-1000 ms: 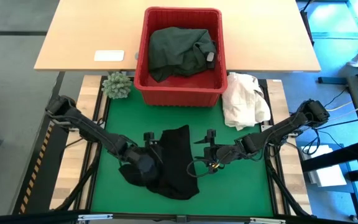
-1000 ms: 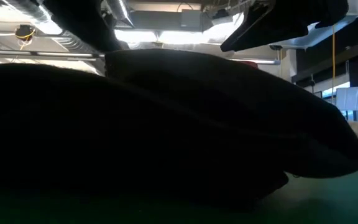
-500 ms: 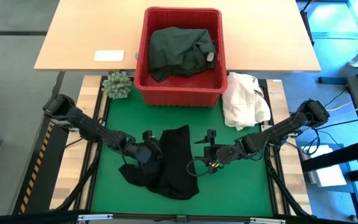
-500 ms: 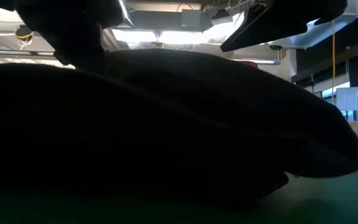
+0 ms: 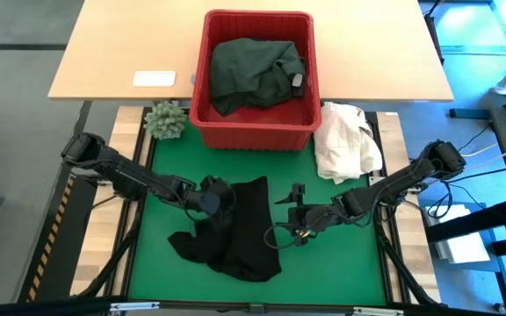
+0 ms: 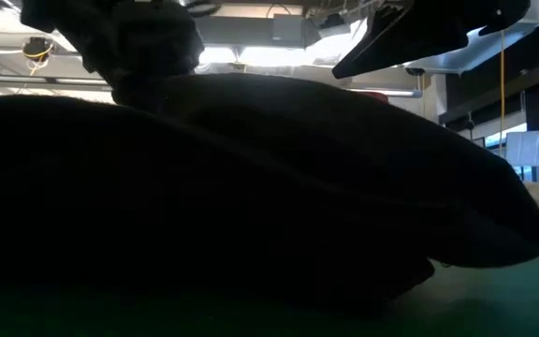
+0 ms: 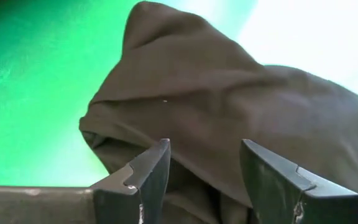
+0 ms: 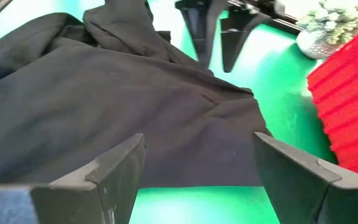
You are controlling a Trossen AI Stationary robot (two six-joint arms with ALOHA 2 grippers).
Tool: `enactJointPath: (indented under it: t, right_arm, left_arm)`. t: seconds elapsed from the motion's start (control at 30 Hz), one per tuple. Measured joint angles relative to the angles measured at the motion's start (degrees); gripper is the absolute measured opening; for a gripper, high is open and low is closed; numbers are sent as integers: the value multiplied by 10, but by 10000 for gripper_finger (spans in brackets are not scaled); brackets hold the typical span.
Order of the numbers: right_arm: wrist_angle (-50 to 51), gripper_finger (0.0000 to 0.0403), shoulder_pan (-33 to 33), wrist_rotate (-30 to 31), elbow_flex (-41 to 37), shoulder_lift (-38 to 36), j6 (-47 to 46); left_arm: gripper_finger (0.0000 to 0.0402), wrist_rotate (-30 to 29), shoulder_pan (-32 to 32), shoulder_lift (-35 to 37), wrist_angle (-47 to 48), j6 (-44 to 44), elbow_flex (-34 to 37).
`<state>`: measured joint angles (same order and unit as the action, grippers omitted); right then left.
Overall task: Fold laundry
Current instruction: Fold the black shirt
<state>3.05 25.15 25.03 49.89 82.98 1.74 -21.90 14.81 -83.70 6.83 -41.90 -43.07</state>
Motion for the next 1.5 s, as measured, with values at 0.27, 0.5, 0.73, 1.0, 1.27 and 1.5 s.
enactJointPath:
  t: [0.27,0.5,0.73,1.0,1.27,1.5]
  right_arm:
    - [0,294,0,-2,0,0,0]
    - [1,294,0,-2,0,0,2]
    - [1,294,0,-2,0,0,-12]
    - [5,294,0,-3,0,0,-26]
    - [6,294,0,-2,0,0,-23]
    - [5,294,0,-2,0,0,-17]
  left_arm:
    - [188,27,-34,2,19,-13,0]
    - [188,40,-41,49,46,-15,-2]
    - [188,39,-57,17,82,-65,-1]
    - [188,107,-94,-27,29,-59,-2]
    - [179,106,-105,-34,-14,-31,-1]
    - [50,112,-104,-34,-61,23,-1]
